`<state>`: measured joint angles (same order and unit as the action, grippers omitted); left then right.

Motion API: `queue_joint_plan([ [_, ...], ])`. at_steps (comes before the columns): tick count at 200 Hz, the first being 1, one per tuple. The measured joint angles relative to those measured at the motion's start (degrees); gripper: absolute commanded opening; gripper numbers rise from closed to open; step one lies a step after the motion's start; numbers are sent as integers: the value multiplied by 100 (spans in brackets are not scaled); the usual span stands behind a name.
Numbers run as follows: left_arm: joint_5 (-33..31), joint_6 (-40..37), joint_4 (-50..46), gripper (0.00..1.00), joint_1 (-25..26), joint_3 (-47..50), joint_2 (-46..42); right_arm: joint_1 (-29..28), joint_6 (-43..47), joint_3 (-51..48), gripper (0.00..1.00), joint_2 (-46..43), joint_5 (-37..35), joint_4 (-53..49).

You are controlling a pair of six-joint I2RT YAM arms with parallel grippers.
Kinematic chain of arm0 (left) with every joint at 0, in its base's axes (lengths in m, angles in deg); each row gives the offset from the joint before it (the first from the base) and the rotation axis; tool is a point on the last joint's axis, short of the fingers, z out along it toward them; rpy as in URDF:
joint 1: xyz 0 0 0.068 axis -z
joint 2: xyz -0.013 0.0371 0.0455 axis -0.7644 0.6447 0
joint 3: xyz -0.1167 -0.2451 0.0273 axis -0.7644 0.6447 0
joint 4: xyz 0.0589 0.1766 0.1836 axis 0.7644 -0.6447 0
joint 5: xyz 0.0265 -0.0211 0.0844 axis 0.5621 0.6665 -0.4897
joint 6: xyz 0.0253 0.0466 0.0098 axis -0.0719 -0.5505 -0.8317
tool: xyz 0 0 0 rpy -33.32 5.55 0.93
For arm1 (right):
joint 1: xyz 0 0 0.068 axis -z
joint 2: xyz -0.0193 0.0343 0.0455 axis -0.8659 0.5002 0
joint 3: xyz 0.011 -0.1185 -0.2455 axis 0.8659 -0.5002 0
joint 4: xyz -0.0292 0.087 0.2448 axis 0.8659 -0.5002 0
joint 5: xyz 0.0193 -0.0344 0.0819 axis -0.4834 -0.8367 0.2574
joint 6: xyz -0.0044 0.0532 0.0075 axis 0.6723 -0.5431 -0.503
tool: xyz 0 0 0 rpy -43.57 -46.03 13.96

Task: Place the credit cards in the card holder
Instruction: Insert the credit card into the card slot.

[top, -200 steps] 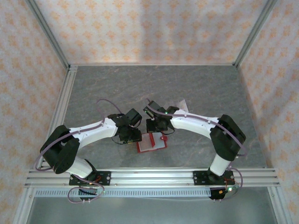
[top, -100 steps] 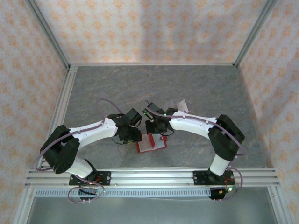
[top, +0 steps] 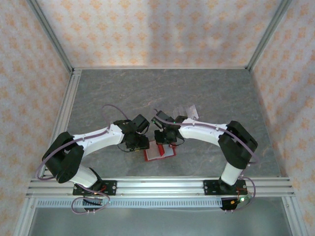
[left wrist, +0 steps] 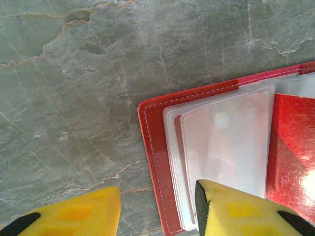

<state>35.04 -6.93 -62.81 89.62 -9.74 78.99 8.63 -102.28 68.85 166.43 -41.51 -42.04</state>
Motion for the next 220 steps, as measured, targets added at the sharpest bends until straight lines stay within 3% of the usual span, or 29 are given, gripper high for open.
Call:
queue_joint_plan([
  [175, 2, 17, 33, 45, 0, 37, 0, -11, -85, -444, 17, -457, 393, -46],
  [220, 2, 15, 44, 45, 0, 37, 0, -11, -79, -444, 9, -468, 396, -48],
])
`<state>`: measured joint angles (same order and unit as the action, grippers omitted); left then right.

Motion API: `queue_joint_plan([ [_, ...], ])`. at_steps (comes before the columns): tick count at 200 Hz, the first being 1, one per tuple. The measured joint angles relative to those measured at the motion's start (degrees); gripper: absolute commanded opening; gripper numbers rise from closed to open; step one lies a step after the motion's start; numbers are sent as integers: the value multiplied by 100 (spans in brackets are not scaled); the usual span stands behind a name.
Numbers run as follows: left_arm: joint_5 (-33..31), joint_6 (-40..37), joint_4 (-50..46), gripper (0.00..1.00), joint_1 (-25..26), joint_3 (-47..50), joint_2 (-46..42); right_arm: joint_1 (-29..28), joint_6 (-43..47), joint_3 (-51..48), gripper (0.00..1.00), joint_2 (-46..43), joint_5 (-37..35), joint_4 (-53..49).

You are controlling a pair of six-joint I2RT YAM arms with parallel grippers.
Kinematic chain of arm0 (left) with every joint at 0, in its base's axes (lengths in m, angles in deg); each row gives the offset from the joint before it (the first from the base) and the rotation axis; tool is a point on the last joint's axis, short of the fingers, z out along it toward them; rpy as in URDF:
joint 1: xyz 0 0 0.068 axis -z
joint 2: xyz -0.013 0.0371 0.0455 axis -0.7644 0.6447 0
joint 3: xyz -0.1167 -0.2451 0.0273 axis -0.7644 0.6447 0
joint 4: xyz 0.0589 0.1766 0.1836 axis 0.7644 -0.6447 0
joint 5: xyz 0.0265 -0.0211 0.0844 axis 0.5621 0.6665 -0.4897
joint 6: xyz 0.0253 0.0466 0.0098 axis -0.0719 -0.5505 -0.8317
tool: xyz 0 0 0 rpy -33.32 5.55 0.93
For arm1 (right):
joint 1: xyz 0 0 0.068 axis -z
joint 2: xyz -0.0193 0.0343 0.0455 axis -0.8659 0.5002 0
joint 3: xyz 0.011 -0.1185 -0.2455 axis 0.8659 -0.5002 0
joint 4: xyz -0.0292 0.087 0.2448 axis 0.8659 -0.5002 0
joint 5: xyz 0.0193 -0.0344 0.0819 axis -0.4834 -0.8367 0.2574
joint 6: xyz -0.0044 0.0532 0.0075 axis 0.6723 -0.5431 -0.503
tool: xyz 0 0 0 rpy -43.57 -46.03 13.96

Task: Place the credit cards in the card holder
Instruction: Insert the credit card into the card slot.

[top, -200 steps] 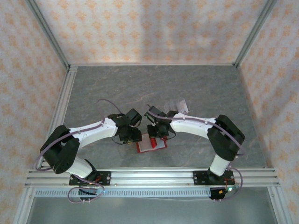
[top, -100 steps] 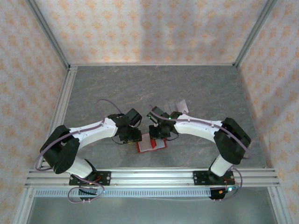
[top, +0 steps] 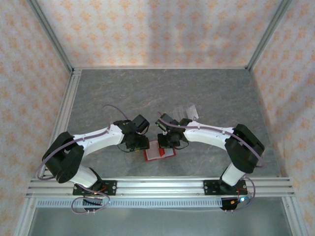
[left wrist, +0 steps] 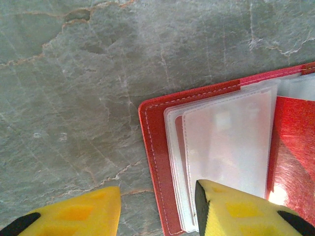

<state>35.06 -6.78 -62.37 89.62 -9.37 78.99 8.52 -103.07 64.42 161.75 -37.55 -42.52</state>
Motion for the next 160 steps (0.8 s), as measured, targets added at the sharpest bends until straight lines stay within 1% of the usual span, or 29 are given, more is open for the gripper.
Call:
queue_joint_plan([
  [36, 26, 0, 17, 46, 0, -2, 0, 0, -24, 0, 0, -33, 26, -22],
  [69, 48, 0, 22, 46, 46, -59, 133, -4, 4, 0, 0, -35, 37, -79],
  [110, 68, 17, 63, 46, 299, -319, 511, 2, 92, 17, 0, -153, 17, -240],
  [160, -13, 160, 87, 42, 490, -533, 804, 203, 111, 17, 0, -435, 151, -238],
])
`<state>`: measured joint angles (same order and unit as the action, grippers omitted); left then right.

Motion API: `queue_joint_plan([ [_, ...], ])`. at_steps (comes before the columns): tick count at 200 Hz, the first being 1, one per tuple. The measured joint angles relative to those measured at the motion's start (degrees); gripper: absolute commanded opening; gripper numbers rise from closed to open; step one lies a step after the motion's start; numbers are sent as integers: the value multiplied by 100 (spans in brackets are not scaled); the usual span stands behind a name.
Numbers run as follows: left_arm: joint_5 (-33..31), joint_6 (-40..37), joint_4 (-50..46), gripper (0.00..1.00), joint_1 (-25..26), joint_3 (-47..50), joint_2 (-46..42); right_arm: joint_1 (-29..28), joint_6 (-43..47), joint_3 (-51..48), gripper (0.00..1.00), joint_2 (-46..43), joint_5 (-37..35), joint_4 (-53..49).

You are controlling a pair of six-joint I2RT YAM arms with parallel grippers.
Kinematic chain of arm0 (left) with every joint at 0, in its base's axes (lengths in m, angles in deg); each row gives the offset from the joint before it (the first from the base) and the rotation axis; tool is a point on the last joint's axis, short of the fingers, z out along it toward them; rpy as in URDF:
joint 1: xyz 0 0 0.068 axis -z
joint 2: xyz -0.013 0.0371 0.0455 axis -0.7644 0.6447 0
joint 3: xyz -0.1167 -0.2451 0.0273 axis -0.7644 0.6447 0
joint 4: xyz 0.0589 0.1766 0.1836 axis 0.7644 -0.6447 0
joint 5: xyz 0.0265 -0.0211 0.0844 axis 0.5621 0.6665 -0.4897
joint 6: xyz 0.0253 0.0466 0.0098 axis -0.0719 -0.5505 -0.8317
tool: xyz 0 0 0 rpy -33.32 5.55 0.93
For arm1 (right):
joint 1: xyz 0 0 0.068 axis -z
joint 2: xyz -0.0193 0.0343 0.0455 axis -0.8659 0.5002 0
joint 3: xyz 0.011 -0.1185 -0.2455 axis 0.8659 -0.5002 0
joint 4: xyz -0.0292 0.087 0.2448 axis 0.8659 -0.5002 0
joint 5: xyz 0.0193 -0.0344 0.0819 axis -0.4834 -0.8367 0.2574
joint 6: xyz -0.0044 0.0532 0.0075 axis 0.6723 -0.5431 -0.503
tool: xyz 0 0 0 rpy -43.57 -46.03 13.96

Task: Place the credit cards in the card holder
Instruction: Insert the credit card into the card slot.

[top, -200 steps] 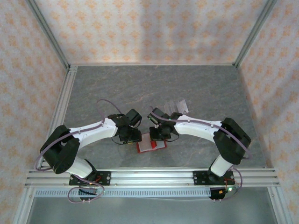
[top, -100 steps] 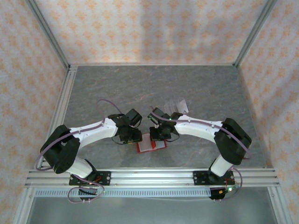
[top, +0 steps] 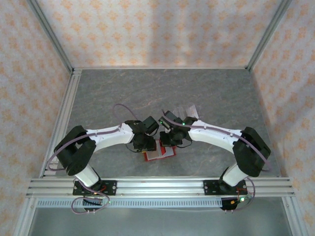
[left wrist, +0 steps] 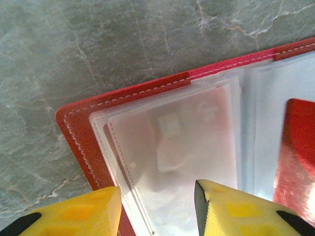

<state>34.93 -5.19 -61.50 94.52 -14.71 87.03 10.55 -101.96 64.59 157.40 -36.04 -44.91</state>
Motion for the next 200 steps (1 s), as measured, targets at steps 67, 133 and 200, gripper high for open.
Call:
queue_joint_plan([
  [67, -149, 105, -7, 38, 9, 13, 44, 302, -26, -553, 0, -120, 562, 787],
  [133, -168, 129, -4, 34, 9, 76, 52, 428, -162, -1056, 0, -120, 907, 1659],
  [200, -170, 129, -4, 34, 9, 81, 50, 487, -267, -1143, 0, -120, 1005, 2218],
])
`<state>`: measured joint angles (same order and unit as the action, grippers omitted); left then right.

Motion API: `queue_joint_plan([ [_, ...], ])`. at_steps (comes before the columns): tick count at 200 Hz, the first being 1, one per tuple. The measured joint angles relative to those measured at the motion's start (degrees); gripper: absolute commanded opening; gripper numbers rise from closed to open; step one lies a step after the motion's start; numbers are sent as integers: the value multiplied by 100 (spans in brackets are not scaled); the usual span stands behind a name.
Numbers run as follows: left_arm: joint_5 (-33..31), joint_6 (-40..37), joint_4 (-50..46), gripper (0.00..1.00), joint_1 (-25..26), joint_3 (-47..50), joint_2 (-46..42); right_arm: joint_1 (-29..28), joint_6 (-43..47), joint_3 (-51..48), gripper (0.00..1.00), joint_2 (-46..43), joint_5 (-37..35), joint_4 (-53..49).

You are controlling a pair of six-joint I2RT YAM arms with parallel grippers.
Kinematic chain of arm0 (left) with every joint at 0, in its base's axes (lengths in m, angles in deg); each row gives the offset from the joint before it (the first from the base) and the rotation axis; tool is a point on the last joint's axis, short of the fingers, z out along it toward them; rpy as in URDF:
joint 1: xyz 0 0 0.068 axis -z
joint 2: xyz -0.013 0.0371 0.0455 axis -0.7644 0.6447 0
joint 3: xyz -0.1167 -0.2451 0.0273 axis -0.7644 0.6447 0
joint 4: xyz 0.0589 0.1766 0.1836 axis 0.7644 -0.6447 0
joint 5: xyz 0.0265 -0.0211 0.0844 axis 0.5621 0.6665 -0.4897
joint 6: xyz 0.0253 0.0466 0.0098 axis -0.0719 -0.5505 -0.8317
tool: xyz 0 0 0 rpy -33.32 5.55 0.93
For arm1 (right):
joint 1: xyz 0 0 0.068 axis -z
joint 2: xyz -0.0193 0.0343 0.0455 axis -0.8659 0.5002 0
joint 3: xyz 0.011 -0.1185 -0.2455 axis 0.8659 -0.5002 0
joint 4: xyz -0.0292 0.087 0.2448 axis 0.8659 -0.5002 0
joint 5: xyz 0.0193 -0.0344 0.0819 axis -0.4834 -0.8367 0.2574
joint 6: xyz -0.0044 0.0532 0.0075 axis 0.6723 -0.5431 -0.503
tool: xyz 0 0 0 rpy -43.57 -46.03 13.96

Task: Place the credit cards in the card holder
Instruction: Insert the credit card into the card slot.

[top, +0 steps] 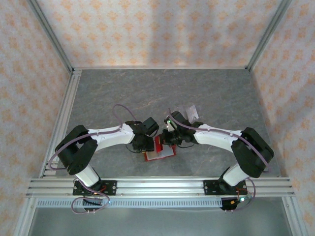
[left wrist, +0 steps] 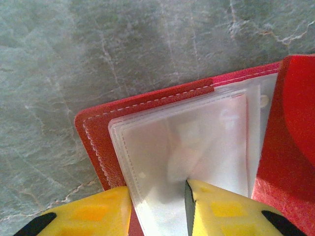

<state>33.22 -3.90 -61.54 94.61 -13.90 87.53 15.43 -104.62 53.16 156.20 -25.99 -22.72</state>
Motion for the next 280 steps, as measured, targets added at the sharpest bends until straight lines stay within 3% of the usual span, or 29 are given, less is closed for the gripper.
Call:
queue_joint_plan([
  [280, -15, 0, 0, 34, 0, 2, 0, 127, 249, -109, 0, 271, -118, 334],
])
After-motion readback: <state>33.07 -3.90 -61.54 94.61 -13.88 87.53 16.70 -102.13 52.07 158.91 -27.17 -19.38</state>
